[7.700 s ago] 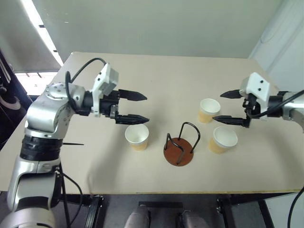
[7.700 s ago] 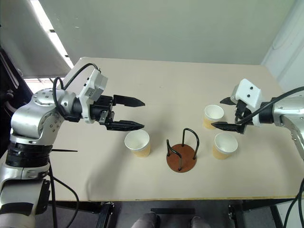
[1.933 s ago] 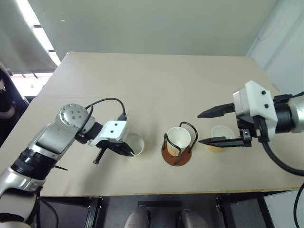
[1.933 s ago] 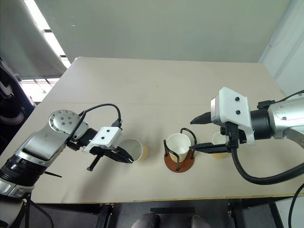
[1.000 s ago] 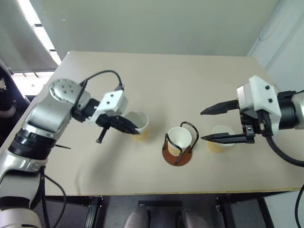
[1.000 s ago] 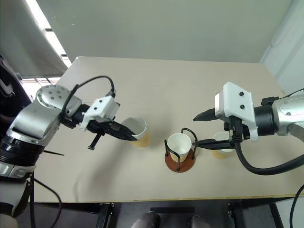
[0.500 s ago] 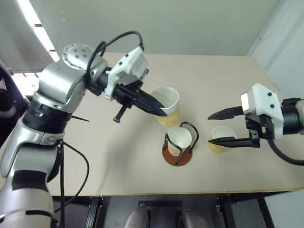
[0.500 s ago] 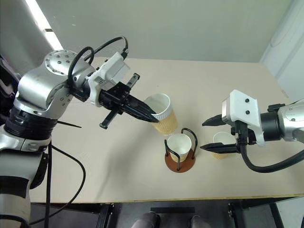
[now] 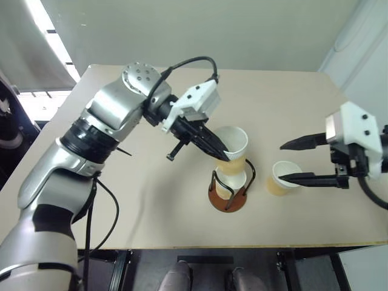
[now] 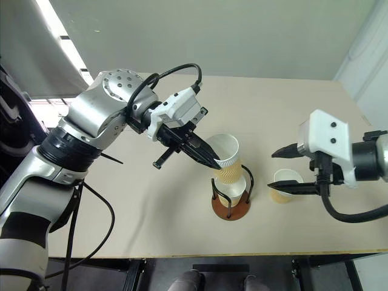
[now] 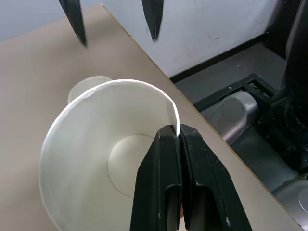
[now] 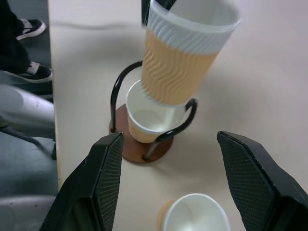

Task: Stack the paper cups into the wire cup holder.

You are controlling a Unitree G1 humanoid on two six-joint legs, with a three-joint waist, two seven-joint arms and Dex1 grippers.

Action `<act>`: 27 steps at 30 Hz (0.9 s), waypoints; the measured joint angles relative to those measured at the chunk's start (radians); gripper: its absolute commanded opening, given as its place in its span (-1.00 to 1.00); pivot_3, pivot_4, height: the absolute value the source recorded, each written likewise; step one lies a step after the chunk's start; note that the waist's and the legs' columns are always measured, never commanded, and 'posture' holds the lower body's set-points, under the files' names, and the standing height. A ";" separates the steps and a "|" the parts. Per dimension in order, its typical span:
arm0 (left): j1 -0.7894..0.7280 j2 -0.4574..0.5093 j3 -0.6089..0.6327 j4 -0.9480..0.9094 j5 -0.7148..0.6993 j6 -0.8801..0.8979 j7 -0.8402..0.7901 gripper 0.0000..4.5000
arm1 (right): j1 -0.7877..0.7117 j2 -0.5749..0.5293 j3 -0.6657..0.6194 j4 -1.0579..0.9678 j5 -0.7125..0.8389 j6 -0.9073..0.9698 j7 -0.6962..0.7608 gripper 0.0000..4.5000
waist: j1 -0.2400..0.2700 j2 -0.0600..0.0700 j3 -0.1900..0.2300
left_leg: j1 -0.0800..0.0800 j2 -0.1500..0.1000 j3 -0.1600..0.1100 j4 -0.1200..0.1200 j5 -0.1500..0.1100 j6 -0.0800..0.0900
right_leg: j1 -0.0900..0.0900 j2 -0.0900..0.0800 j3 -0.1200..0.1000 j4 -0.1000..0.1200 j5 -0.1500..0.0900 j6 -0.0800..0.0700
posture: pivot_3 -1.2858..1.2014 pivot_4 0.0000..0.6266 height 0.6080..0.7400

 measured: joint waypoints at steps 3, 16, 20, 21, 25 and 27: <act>-0.009 0.000 -0.036 0.005 -0.001 -0.031 0.000 -0.99 | 0.000 -0.009 -0.050 -0.011 0.037 0.029 -0.009 0.39 | 0.001 0.000 0.000 | 0.000 0.000 0.000 0.000 0.000 0.000 | 0.000 0.000 0.000 0.000 0.000 0.001 | 0.03 -0.52 1.00; -0.034 -0.021 -0.136 0.051 -0.019 -0.116 0.000 -0.99 | -0.045 -0.062 -0.135 -0.027 0.159 0.096 -0.089 0.39 | 0.007 0.000 0.000 | -0.002 -0.001 0.000 0.002 -0.001 0.001 | -0.001 0.000 0.000 0.000 -0.001 0.002 | 0.03 -0.52 1.00; -0.036 -0.027 -0.154 0.059 -0.019 -0.129 0.000 -0.99 | -0.045 -0.062 -0.135 -0.057 0.202 0.112 -0.136 0.39 | 0.008 0.000 0.000 | -0.005 -0.001 0.000 0.004 -0.001 0.001 | -0.003 0.000 0.000 0.001 -0.001 0.003 | 0.03 -0.52 1.00; -0.036 -0.027 -0.159 0.059 -0.019 -0.131 0.000 -0.99 | -0.046 -0.062 -0.135 -0.070 0.218 0.117 -0.155 0.39 | 0.008 0.000 0.000 | -0.005 -0.001 0.000 0.004 -0.001 0.001 | -0.003 0.000 0.000 0.001 -0.001 0.003 | 0.03 -0.52 1.00; -0.036 -0.023 -0.178 0.057 0.001 -0.164 0.000 -0.99 | -0.051 -0.062 -0.134 -0.102 0.271 0.125 -0.212 0.39 | 0.008 0.000 0.000 | -0.005 -0.001 0.000 0.006 -0.001 0.002 | -0.003 0.000 0.000 0.001 -0.001 0.004 | 0.03 -0.52 1.00; -0.035 -0.022 -0.196 0.059 0.038 -0.195 0.000 -0.99 | -0.050 -0.064 -0.134 -0.101 0.279 0.125 -0.219 0.39 | 0.008 0.000 0.000 | -0.006 -0.001 0.000 0.007 -0.001 0.002 | -0.003 0.000 0.000 0.001 -0.001 0.004 | 0.03 -0.52 1.00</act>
